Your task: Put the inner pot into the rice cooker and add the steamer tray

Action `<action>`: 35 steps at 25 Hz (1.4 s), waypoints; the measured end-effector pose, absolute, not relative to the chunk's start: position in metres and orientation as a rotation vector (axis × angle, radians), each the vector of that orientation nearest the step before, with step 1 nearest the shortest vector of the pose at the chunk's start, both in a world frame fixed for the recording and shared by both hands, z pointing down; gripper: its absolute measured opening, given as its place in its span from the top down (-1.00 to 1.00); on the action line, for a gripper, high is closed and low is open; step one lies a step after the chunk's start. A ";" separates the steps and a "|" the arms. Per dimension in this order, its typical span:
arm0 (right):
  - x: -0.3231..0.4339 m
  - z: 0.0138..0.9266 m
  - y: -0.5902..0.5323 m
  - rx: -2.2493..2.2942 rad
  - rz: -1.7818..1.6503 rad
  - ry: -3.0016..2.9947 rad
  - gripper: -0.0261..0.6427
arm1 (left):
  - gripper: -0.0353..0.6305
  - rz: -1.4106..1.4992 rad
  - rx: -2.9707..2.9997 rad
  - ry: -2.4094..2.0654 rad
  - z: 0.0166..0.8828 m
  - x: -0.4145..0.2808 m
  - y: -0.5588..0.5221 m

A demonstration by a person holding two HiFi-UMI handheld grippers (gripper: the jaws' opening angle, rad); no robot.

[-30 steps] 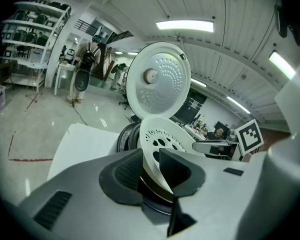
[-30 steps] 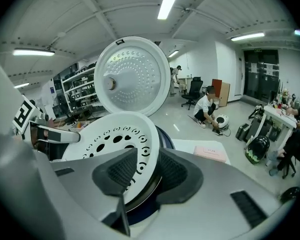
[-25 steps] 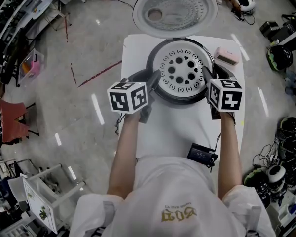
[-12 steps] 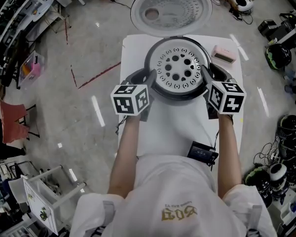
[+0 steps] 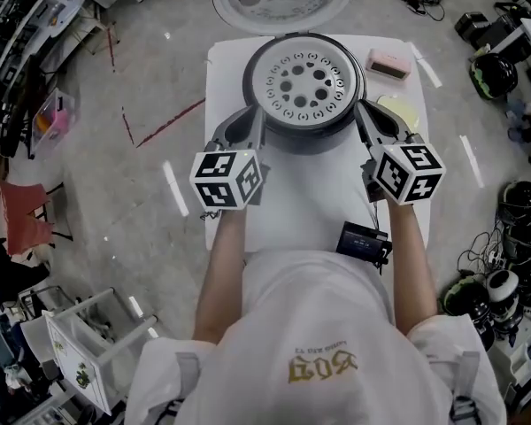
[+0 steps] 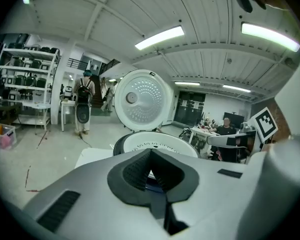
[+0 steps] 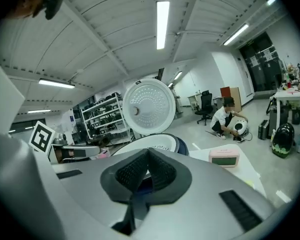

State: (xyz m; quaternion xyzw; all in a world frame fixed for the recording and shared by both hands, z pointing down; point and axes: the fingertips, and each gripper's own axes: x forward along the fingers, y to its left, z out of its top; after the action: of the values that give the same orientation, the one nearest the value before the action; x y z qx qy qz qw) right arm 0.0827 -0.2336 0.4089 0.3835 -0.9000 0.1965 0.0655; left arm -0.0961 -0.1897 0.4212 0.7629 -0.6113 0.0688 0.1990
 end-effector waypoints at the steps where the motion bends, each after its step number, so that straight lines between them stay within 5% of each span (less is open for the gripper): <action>1: 0.085 0.407 -0.227 1.147 0.573 -2.732 0.89 | 0.85 0.192 2.141 -1.706 0.421 -0.090 -0.184; 35: 0.121 0.420 -0.154 1.121 0.344 -2.748 0.89 | 0.85 0.149 2.177 -1.771 0.429 -0.047 -0.119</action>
State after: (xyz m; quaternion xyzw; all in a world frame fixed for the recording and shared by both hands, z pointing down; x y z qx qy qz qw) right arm 0.1211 -0.1543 0.4200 0.3740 -0.9171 0.1148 0.0769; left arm -0.0470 -0.1189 0.4288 0.7642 -0.6214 0.0524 0.1648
